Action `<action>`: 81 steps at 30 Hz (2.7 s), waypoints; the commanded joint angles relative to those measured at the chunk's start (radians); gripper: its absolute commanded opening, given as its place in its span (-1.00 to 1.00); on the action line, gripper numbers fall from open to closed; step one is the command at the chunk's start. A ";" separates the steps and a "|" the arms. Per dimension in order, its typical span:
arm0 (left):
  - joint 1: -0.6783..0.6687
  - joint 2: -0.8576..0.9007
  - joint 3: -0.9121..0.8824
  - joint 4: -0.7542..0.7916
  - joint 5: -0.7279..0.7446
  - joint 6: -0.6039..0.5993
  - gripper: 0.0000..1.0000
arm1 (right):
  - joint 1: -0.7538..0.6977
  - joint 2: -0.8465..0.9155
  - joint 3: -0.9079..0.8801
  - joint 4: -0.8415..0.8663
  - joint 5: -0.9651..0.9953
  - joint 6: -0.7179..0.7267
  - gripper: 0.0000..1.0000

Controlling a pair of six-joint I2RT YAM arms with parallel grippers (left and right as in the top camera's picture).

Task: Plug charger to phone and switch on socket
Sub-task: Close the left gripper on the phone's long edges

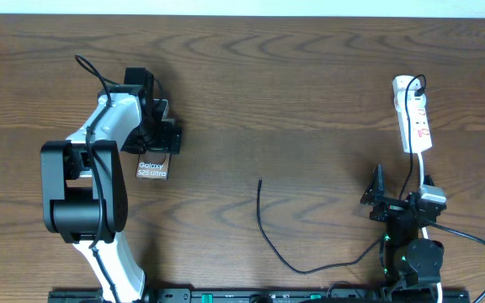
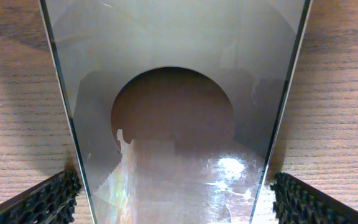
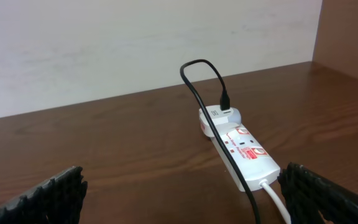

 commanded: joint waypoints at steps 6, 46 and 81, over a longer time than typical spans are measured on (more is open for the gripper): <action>0.001 0.007 -0.044 0.043 -0.010 0.014 0.96 | 0.009 -0.007 -0.001 -0.005 0.007 -0.008 0.98; 0.001 0.007 -0.055 0.045 -0.010 0.014 0.96 | 0.009 -0.007 -0.001 -0.005 0.007 -0.008 0.99; 0.001 0.007 -0.055 0.049 -0.009 0.014 0.53 | 0.009 -0.007 -0.001 -0.005 0.007 -0.008 0.98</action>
